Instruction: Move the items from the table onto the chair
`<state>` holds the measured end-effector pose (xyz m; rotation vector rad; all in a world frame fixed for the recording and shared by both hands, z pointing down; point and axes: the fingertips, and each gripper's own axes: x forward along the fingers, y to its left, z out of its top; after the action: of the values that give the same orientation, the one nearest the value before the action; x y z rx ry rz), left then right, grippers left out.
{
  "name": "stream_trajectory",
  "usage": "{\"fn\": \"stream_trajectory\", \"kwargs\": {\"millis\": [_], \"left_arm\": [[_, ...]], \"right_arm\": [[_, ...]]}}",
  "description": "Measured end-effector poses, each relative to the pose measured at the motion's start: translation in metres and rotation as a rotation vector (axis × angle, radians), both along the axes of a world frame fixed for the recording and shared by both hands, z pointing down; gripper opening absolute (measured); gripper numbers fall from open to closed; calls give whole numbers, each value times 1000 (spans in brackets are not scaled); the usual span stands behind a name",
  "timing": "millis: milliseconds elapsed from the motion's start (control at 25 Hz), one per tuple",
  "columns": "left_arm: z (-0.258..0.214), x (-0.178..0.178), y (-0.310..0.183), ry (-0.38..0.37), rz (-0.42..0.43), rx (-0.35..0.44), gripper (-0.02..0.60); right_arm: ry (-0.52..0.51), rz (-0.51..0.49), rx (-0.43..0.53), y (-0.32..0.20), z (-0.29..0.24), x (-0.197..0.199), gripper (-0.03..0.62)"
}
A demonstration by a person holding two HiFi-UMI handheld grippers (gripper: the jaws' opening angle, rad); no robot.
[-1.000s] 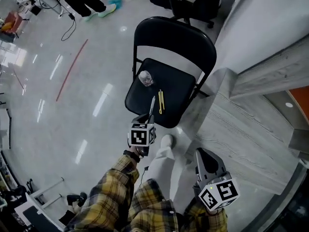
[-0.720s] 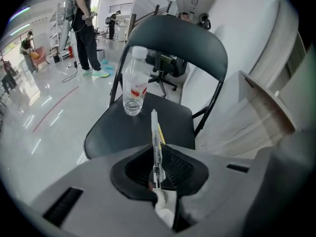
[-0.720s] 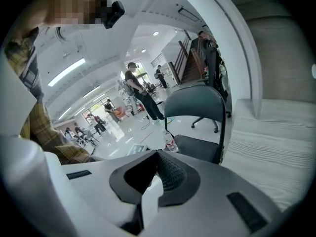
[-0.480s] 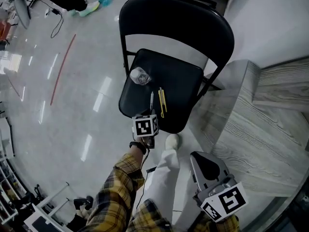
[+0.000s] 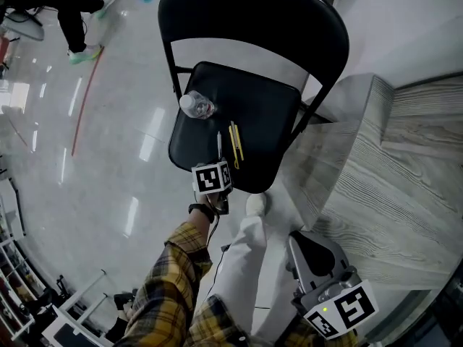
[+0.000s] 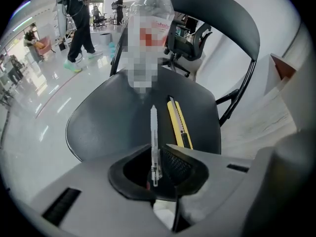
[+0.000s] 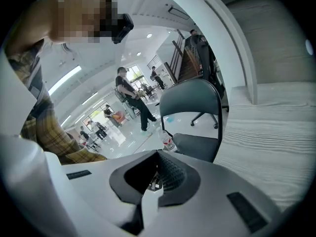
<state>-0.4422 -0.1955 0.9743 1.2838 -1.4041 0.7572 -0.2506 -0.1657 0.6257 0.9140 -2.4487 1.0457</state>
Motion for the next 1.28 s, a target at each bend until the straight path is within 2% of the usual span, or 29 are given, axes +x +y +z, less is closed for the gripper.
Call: {"fn": "stream_trajectory", "kwargs": {"millis": [240, 480, 680, 880, 1000, 1120, 1280], "left_arm": [[-18, 0, 1, -20, 16, 11, 83], [-77, 16, -8, 24, -7, 131, 82], [-182, 43, 4, 103, 7, 270, 51], [-303, 80, -5, 168, 81, 463, 26], [-373, 112, 5, 200, 124, 558, 8], [-436, 150, 18, 268, 164, 634, 6], [-495, 212, 30, 312, 259, 733, 5]], "right_arm": [[3, 39, 28, 0, -16, 7, 18], [18, 58, 83, 2, -41, 17, 18], [25, 69, 137, 20, -106, 26, 18], [20, 68, 238, 30, -168, 39, 18], [5, 102, 295, 40, -209, 60, 18], [-5, 142, 349, 53, -244, 88, 18], [3, 207, 415, 67, -267, 142, 18]]}}
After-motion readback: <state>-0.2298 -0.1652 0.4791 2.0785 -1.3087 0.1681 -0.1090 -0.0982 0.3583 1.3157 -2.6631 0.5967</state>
